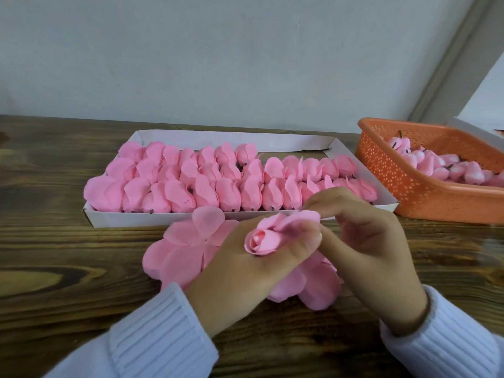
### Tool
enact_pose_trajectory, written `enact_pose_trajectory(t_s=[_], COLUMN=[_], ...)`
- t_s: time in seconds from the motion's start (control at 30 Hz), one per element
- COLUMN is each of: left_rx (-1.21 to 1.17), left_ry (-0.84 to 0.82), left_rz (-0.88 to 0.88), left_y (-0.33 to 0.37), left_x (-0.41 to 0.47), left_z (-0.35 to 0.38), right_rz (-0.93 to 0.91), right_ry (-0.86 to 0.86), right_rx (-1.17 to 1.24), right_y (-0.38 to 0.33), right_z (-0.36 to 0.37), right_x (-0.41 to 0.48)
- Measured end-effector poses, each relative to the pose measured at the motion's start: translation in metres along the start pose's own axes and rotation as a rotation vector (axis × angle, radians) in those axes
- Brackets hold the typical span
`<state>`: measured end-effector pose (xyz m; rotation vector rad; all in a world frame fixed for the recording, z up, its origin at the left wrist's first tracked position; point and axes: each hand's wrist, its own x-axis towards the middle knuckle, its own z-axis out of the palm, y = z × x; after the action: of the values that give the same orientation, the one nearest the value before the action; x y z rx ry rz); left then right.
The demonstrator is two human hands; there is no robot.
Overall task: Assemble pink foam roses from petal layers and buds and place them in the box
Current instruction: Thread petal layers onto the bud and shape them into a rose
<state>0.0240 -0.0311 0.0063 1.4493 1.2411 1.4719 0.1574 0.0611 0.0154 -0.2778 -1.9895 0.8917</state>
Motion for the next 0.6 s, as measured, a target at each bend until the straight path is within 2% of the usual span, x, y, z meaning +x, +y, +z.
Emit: enact_pose_trajectory(t_s=[0.1,0.2,0.37,0.5,0.6], left_rx=[0.018,0.009,-0.226,-0.169,-0.141], left_ry=[0.111,0.183,0.125,0.105,0.104], left_rz=[0.039,0.049,0.010,0.009,0.021], left_y=[-0.001,-0.001,-0.002,-0.001,0.002], left_x=[0.000,0.001,0.001,0.000,-0.001], left_z=[0.001,0.001,-0.003,0.003,0.007], right_rz=[0.050,0.177,0.338,0.440,0.478], right_ry=[-0.052,-0.103,-0.136,-0.197,-0.221], right_rx=[0.136,0.314,0.478,0.726,0.776], right_y=[0.002,0.003,0.004,0.001,0.000], right_z=[-0.001,0.000,0.008,0.013,0.013], right_x=[0.000,-0.001,-0.003,-0.003,-0.003])
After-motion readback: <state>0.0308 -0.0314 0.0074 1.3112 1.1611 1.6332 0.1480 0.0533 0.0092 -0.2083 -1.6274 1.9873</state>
